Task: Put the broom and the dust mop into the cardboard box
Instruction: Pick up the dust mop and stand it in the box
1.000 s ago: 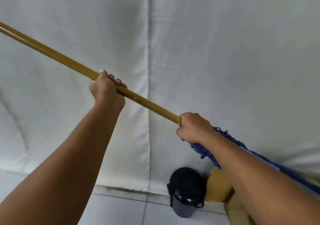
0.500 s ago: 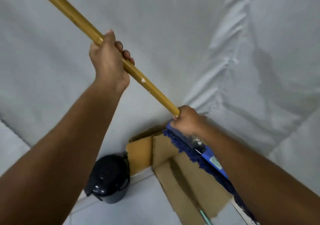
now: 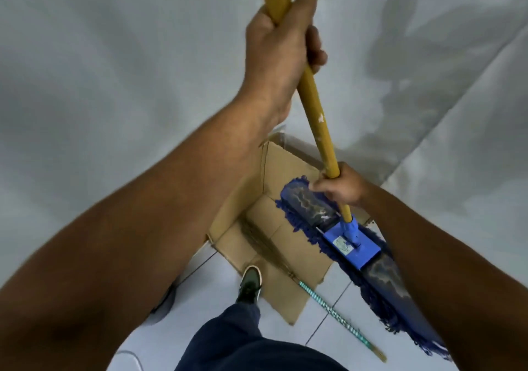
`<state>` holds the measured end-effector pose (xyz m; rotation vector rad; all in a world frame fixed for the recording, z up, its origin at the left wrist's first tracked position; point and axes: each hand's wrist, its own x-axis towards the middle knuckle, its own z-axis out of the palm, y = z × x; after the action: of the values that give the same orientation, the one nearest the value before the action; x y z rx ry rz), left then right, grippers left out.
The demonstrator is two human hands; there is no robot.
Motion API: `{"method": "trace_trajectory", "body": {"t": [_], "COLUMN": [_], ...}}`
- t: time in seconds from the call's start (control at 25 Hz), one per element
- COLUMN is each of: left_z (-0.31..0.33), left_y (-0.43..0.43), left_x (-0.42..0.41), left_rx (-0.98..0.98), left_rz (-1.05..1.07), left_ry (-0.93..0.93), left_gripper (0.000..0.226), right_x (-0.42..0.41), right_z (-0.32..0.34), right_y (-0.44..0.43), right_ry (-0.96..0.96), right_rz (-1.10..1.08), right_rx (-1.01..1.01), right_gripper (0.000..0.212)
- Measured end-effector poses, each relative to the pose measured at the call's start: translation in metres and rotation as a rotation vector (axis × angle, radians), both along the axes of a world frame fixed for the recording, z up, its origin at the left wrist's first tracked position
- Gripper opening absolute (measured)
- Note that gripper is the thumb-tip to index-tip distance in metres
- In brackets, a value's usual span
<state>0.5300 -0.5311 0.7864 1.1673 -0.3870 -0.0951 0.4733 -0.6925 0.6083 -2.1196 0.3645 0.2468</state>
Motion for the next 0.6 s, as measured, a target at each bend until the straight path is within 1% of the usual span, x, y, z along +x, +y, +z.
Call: {"method": "trace_trajectory", "body": {"t": [0.08, 0.16, 0.24, 0.36, 0.44, 0.6], "left_z": [-0.005, -0.014, -0.030, -0.066, -0.094, -0.134], "left_y": [-0.031, -0.063, -0.091, -0.124, -0.144, -0.165], "left_x": [0.031, 0.065, 0.088, 0.119, 0.140, 0.162], "left_rx": [0.037, 0.115, 0.194, 0.321, 0.374, 0.354], "left_rz": [-0.147, -0.236, -0.265, -0.322, -0.421, -0.593], "left_ry": [-0.009, 0.007, 0.042, 0.124, 0.152, 0.120], "left_gripper": [0.029, 0.028, 0.025, 0.024, 0.024, 0.024], "right_x": [0.023, 0.050, 0.068, 0.095, 0.111, 0.127], "right_z": [-0.022, -0.045, -0.064, -0.082, -0.095, -0.122], "right_y": [-0.024, -0.043, -0.054, -0.058, -0.056, -0.054], "right_ry": [0.039, 0.067, 0.069, 0.068, 0.069, 0.048], "right_rz": [-0.040, -0.072, -0.102, -0.190, -0.322, -0.529], "right_rx": [0.095, 0.130, 0.064, -0.112, -0.132, -0.090], "right_gripper": [0.023, 0.018, 0.021, 0.032, 0.028, 0.020]}}
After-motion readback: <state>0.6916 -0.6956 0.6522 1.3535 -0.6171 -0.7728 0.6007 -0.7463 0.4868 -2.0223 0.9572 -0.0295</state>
